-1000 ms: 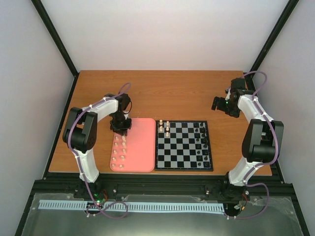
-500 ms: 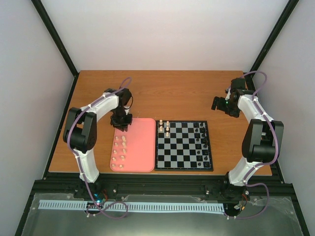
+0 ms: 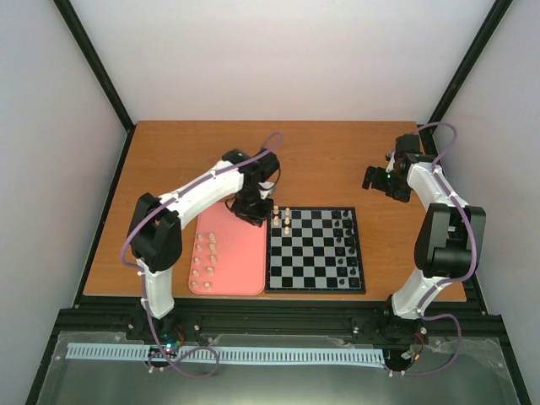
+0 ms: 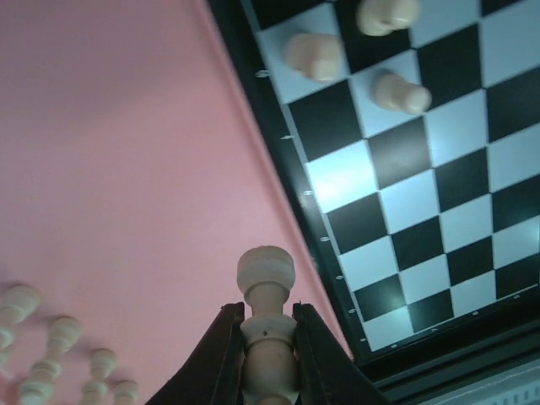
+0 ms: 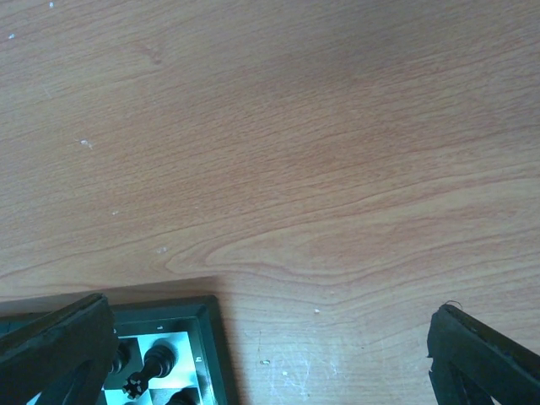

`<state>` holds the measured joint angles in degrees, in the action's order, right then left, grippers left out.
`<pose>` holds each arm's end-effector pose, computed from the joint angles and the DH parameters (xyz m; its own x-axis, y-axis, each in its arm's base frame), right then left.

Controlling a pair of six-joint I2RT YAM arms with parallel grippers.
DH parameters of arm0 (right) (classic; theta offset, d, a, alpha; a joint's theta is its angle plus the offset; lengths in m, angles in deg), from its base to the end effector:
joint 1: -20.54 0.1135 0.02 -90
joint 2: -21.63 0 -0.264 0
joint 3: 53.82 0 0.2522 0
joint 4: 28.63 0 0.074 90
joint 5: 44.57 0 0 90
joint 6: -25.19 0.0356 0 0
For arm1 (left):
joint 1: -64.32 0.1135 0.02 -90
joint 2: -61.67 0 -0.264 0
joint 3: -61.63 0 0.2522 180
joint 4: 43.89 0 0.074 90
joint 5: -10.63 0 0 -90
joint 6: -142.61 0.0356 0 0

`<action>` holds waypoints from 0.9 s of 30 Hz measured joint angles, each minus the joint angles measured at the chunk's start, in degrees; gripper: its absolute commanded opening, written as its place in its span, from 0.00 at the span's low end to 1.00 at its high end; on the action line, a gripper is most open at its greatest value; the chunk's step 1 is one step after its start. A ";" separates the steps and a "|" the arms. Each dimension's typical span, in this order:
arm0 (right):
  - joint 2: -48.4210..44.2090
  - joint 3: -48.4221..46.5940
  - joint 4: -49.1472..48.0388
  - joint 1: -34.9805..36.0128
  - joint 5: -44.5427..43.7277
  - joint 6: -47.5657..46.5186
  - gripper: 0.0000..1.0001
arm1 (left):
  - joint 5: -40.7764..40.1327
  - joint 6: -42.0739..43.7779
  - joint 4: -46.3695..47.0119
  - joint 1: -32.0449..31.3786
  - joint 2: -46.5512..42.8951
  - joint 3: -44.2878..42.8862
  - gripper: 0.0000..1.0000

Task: Set up the chess pieces on the board
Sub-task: Place the chess piece on the chessboard.

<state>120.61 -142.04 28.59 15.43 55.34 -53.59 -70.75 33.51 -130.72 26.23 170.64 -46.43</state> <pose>0.3490 -0.0251 0.2261 -0.9012 0.2730 -0.3367 0.2027 0.9520 0.2295 0.2818 -0.2277 0.2500 -0.9442 0.3291 0.0117 0.3234 0.9336 -0.1544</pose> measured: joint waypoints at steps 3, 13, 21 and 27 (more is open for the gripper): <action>0.46 0.00 0.00 0.00 0.02 0.00 1.00 | -0.02 -0.02 -0.39 -3.08 1.86 -2.03 0.02; 0.68 0.00 0.02 0.00 -0.07 0.00 1.00 | -0.02 -0.02 1.57 -5.64 9.27 -4.26 0.02; 0.83 0.00 0.04 0.00 -0.09 -0.02 1.00 | -0.02 0.02 3.02 -5.60 12.94 -5.88 0.03; 1.29 -0.02 0.04 0.00 -0.11 -0.02 1.00 | -0.04 0.02 3.17 -5.60 14.88 -6.88 0.03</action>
<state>121.90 -142.06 28.63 15.43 55.23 -53.61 -70.79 33.54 -127.56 20.64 185.53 -53.32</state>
